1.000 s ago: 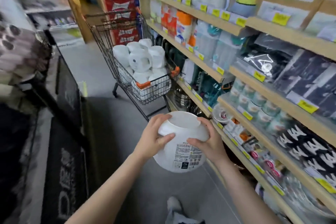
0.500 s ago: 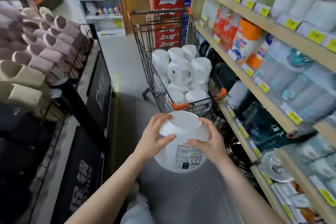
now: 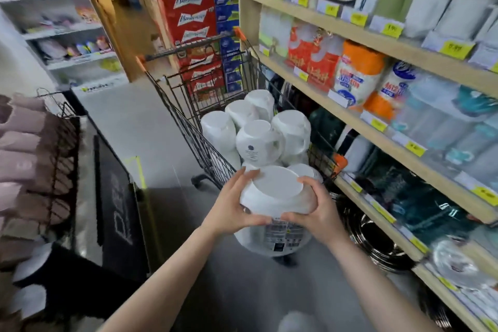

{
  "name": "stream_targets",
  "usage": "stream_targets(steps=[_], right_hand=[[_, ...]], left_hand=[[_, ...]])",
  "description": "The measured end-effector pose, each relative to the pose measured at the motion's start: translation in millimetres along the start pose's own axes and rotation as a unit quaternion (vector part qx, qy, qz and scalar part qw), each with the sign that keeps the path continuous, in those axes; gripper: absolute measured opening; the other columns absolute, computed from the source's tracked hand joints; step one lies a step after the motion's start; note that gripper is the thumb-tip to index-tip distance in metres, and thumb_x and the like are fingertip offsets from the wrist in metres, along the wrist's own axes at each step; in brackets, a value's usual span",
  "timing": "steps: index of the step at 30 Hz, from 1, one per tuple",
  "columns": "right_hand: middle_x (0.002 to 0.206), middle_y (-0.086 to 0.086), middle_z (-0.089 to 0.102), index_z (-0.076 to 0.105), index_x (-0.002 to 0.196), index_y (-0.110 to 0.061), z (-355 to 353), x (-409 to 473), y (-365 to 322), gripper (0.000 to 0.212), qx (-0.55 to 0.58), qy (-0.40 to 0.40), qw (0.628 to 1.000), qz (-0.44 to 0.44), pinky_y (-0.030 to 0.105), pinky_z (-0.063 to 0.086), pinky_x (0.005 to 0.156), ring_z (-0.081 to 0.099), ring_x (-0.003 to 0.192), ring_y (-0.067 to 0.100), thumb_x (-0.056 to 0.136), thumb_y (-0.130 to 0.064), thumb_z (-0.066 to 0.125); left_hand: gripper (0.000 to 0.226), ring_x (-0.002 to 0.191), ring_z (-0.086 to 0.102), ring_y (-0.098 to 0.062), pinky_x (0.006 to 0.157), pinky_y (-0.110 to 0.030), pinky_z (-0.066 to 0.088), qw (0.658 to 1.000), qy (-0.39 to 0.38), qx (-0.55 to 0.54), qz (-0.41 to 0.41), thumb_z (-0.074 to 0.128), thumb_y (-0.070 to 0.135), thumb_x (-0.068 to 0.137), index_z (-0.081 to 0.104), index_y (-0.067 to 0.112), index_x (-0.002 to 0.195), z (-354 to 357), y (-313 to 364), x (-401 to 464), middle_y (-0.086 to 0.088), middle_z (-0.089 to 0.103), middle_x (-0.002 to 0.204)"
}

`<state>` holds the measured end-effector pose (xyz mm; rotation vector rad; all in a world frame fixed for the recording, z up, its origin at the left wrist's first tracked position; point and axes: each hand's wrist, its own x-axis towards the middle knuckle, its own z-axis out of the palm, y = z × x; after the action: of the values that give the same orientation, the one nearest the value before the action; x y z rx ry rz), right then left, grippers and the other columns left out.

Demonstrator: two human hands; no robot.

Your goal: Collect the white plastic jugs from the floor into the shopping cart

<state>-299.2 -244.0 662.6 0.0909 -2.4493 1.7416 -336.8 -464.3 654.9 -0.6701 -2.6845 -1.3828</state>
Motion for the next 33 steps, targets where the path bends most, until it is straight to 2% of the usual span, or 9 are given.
stream_targets(steps=[4,9,11,14,20,23,26,30,33], right_hand=[[0.12,-0.012,0.049,0.049,0.108,-0.039,-10,49,3,0.075,-0.033,-0.015,0.999,-0.01,0.003,0.033,0.089,0.041,0.113,-0.011,0.042,-0.055,0.082],[0.124,-0.021,0.041,0.043,0.114,-0.028,-50,130,23,0.083,-0.072,-0.106,0.992,0.005,0.001,0.034,0.084,0.04,0.112,-0.014,0.048,-0.039,0.091],[0.119,-0.021,0.046,0.039,0.111,-0.035,-70,167,34,0.082,-0.105,-0.138,0.985,0.016,0.008,0.039,0.079,0.047,0.107,-0.004,0.049,-0.036,0.092],[0.118,-0.014,0.049,0.035,0.105,-0.045,-93,214,58,0.082,-0.152,-0.162,0.975,0.024,0.019,0.039,0.081,0.048,0.109,0.006,0.041,-0.052,0.085],[0.124,-0.023,0.03,0.029,0.106,-0.051,-108,273,121,0.083,-0.199,-0.232,0.952,0.028,0.038,0.037,0.105,0.033,0.124,0.01,0.044,-0.051,0.084],[0.128,-0.022,0.019,0.028,0.107,-0.042,-103,286,150,0.082,-0.231,-0.25,0.94,0.023,0.032,0.028,0.111,0.024,0.128,0.008,0.048,-0.046,0.085],[0.127,-0.021,0.012,0.026,0.109,-0.036,-98,294,175,0.084,-0.248,-0.247,0.936,0.018,0.023,0.019,0.108,0.015,0.127,0.002,0.052,-0.042,0.087],[0.127,-0.014,0.015,0.026,0.109,-0.035,-91,292,199,0.085,-0.246,-0.23,0.941,0.013,0.019,0.017,0.104,0.016,0.124,0.003,0.05,-0.038,0.088],[0.128,-0.013,0.017,0.026,0.119,-0.032,-95,295,204,0.093,-0.255,-0.239,0.937,0.007,0.017,0.015,0.102,0.016,0.122,0.001,0.049,-0.04,0.088]], left_hand=[[0.093,0.126,0.036,0.005,0.103,-0.007,0.024,0.999,-0.004,-0.025,0.038,0.083,0.059,0.05,0.044,0.033,0.13,-2,-12,49,0.017,0.042,0.133],[0.087,0.129,0.037,-0.007,0.107,-0.017,0.028,0.998,0.027,-0.028,0.059,0.083,0.056,0.054,0.042,0.037,0.129,23,-25,121,0.007,0.044,0.134],[0.088,0.13,0.033,-0.006,0.108,-0.017,0.025,0.998,0.037,-0.014,0.057,0.08,0.062,0.054,0.039,0.04,0.129,41,-31,153,0.005,0.041,0.135],[0.094,0.132,0.023,0.0,0.108,-0.01,0.015,0.999,0.022,-0.011,0.026,0.079,0.066,0.051,0.033,0.044,0.13,69,-41,194,0.004,0.032,0.139],[0.101,0.124,0.031,-0.012,0.105,-0.024,0.026,0.999,0.005,0.009,-0.04,0.079,0.063,0.048,0.029,0.035,0.131,122,-75,242,0.003,0.033,0.132],[0.102,0.122,0.033,-0.014,0.106,-0.028,0.03,0.998,-0.004,0.004,-0.061,0.082,0.063,0.048,0.028,0.033,0.13,143,-98,250,0.0,0.035,0.13],[0.101,0.121,0.035,-0.018,0.106,-0.034,0.034,0.997,-0.018,0.018,-0.07,0.08,0.065,0.051,0.028,0.03,0.13,160,-120,257,-0.004,0.035,0.129],[0.101,0.122,0.039,-0.027,0.102,-0.045,0.039,0.996,-0.036,0.042,-0.068,0.076,0.071,0.056,0.027,0.029,0.134,177,-140,260,-0.012,0.035,0.135],[0.103,0.123,0.04,-0.031,0.101,-0.046,0.04,0.996,-0.037,0.061,-0.055,0.076,0.071,0.057,0.023,0.032,0.137,176,-144,262,-0.013,0.033,0.139]])
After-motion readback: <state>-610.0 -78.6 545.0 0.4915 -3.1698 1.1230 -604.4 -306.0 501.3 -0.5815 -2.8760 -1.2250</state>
